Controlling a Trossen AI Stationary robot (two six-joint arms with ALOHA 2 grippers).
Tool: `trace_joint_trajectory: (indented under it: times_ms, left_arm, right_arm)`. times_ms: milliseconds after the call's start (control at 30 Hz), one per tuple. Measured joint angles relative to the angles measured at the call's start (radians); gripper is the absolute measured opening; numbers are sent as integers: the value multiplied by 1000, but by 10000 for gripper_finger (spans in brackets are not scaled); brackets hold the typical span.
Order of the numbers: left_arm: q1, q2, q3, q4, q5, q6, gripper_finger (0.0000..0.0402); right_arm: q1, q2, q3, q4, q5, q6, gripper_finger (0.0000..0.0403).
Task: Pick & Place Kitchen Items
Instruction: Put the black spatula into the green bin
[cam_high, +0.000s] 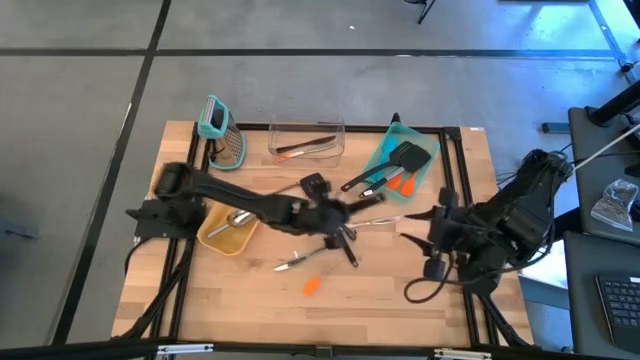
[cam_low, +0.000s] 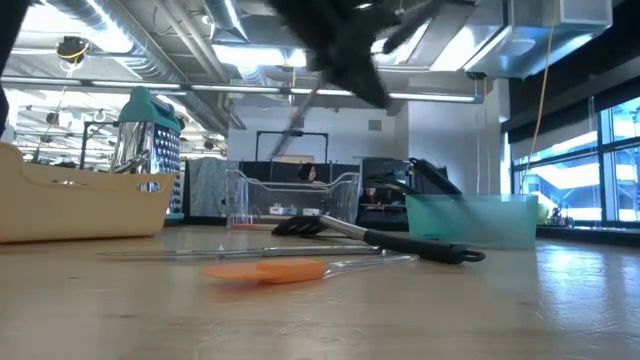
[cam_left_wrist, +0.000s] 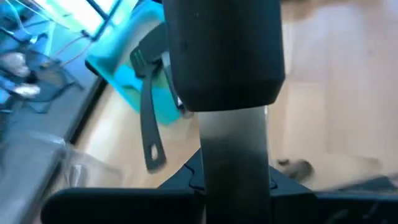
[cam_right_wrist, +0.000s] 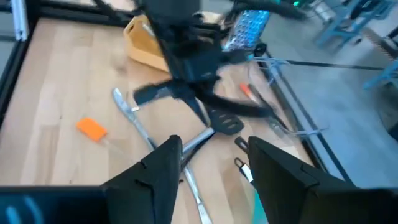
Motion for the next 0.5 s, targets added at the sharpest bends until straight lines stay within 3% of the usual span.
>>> trace_joint_trajectory:
  times_ms: [133, 267, 367, 500]
  left_arm:
    - [22, -179, -307, 417, 43, 9, 29]
    - [51, -286, -518, 869, -25, 55, 29]
    - [50, -281, -591, 1104, -116, 158, 29]
    - [45, -217, -592, 1392, -281, 299, 29]
  right_arm:
    - [15, 5, 0, -2, 63, 30, 185]
    - [13, 7, 0, 12, 159, 52, 185]
    - [-2, 6, -25, 40, 278, 109, 185]
    - [-43, 7, -103, 74, 470, 257, 185]
